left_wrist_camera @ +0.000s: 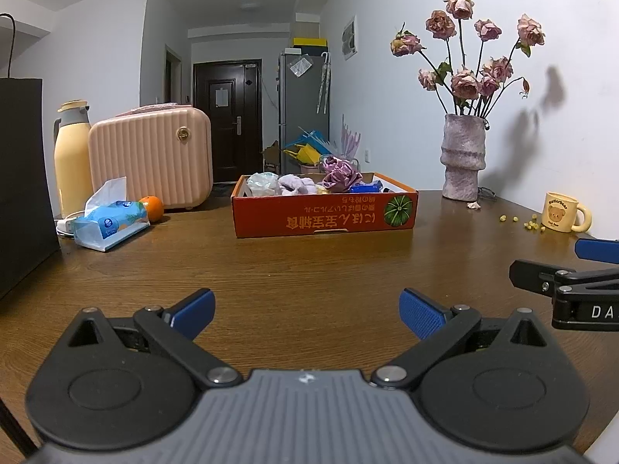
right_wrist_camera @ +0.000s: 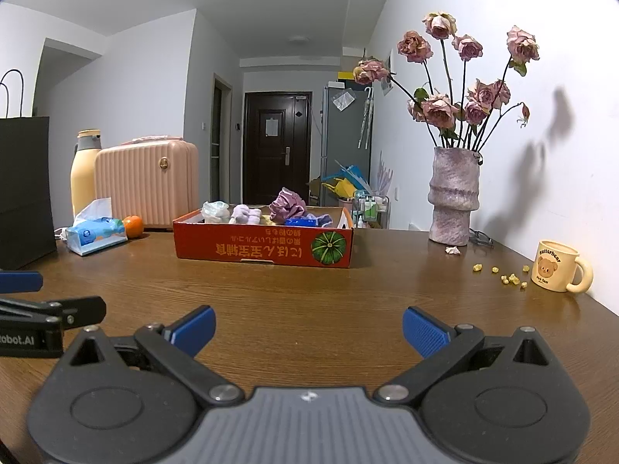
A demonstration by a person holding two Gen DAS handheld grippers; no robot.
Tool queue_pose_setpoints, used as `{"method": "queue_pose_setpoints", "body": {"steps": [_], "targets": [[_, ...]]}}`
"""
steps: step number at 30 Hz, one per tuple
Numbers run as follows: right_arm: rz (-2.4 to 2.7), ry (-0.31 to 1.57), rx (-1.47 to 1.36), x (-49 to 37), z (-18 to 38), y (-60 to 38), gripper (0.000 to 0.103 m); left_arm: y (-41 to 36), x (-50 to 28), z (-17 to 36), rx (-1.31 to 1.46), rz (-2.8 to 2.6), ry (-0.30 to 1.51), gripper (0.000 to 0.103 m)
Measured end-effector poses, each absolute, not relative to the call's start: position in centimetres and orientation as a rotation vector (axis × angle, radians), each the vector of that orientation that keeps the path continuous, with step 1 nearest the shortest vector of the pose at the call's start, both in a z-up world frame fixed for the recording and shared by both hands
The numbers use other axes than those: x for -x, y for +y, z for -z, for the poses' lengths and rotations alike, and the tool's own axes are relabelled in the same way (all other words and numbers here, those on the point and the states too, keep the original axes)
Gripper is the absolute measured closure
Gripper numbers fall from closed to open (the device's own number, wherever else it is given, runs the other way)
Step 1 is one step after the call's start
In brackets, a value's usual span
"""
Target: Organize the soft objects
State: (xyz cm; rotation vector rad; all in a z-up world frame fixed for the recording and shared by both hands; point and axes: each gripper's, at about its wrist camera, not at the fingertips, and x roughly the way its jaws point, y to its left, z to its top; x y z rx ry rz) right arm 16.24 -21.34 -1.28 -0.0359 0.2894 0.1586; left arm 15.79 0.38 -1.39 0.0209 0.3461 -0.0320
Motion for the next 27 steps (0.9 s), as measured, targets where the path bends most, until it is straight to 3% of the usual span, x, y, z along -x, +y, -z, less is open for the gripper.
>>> {"method": "queue_pose_setpoints", "body": {"steps": [27], "targets": [[-0.160, 0.287, 0.038, -16.12, 1.12, -21.20, 0.000, 0.36, -15.71, 1.37, -0.022, 0.029, 0.342, 0.000]]}}
